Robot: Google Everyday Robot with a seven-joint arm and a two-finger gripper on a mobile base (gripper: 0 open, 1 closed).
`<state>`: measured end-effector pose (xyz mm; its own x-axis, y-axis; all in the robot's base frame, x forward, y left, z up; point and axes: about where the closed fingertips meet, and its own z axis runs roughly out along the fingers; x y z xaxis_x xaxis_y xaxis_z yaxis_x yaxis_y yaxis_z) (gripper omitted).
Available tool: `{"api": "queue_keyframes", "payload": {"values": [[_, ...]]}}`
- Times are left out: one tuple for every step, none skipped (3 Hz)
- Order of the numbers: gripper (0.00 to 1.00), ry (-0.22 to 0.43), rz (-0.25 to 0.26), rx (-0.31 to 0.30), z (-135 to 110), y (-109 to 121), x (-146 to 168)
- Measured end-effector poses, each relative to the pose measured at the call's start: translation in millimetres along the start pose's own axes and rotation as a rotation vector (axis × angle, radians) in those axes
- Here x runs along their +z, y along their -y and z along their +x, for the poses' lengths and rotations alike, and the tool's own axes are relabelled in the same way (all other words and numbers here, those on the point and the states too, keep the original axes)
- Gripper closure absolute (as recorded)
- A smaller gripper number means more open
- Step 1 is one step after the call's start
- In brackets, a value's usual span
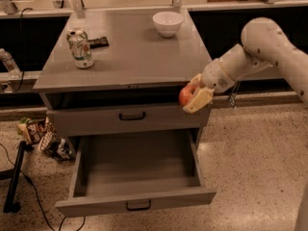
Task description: Pick apple from middle drawer and place on counter
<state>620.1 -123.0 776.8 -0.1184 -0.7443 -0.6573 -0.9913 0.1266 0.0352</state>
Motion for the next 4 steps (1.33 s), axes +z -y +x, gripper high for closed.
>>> {"api": "queue_keyframes", "payload": {"values": [[1.00,0.009,0.019,0.010,-13.1,17.6,-29.6],[1.00,0.018,0.077,-0.001,-30.0,12.5,-67.8],[1.00,0.012,0.090,-0.031,-52.0,9.2,-96.5],[1.00,0.013,0.098,-0.050,-64.8,17.9,-110.1]]}}
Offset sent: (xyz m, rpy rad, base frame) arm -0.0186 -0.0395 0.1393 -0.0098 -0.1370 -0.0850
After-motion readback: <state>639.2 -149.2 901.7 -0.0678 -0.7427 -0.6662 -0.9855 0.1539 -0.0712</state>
